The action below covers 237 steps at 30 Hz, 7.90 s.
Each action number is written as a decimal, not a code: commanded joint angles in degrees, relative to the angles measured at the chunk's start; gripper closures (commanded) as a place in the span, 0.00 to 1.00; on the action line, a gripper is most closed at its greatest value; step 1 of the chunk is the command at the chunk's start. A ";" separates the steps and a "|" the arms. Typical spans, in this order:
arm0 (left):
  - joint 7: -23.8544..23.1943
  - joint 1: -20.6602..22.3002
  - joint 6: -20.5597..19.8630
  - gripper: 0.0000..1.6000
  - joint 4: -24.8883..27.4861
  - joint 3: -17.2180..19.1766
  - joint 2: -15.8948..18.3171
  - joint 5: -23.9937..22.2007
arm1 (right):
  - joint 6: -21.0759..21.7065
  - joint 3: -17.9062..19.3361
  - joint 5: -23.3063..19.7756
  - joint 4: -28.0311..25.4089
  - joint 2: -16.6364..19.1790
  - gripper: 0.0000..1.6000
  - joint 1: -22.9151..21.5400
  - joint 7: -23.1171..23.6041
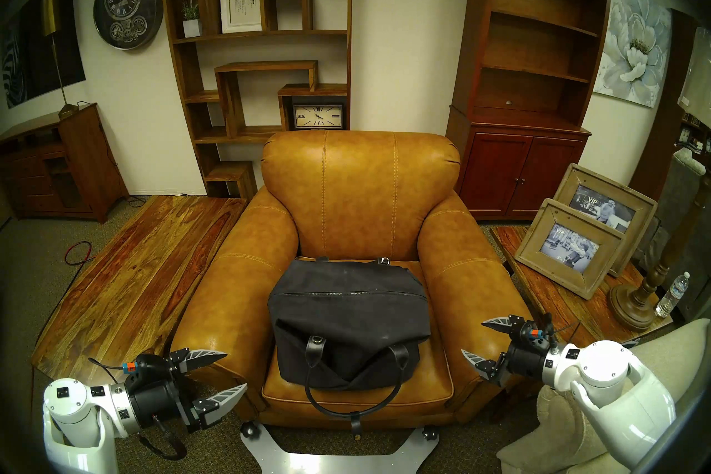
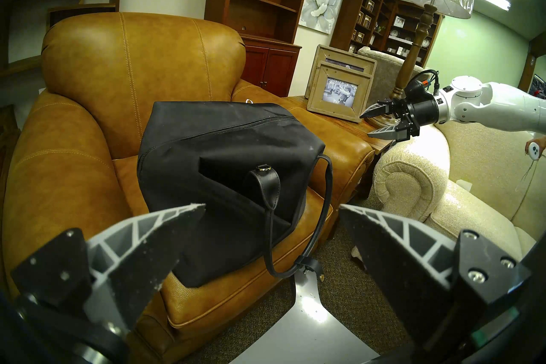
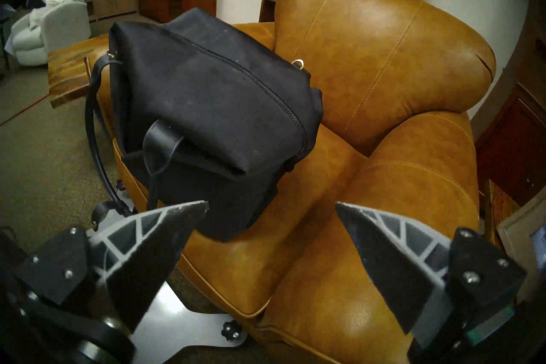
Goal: Open a bag with a zipper
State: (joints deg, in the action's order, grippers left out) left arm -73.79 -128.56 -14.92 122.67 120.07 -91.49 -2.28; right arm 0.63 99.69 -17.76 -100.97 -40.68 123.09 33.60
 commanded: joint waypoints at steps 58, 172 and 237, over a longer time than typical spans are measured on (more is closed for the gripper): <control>-1.17 0.63 0.07 0.00 0.42 0.53 -0.96 0.87 | -5.84 -20.97 27.21 29.97 -15.65 0.00 -40.65 -2.59; -3.24 1.70 -0.42 0.00 0.70 1.56 -2.86 2.92 | -29.67 -20.59 38.68 46.24 -18.71 0.60 -52.74 4.57; -4.59 2.45 -0.40 0.00 0.71 2.25 -4.05 4.11 | -32.30 -22.42 45.77 55.34 -21.89 0.00 -56.52 6.55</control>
State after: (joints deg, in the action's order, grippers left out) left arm -78.30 -126.14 -15.34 122.56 122.38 -95.56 1.92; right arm -31.34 77.05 28.24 -44.47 -62.44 67.16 40.41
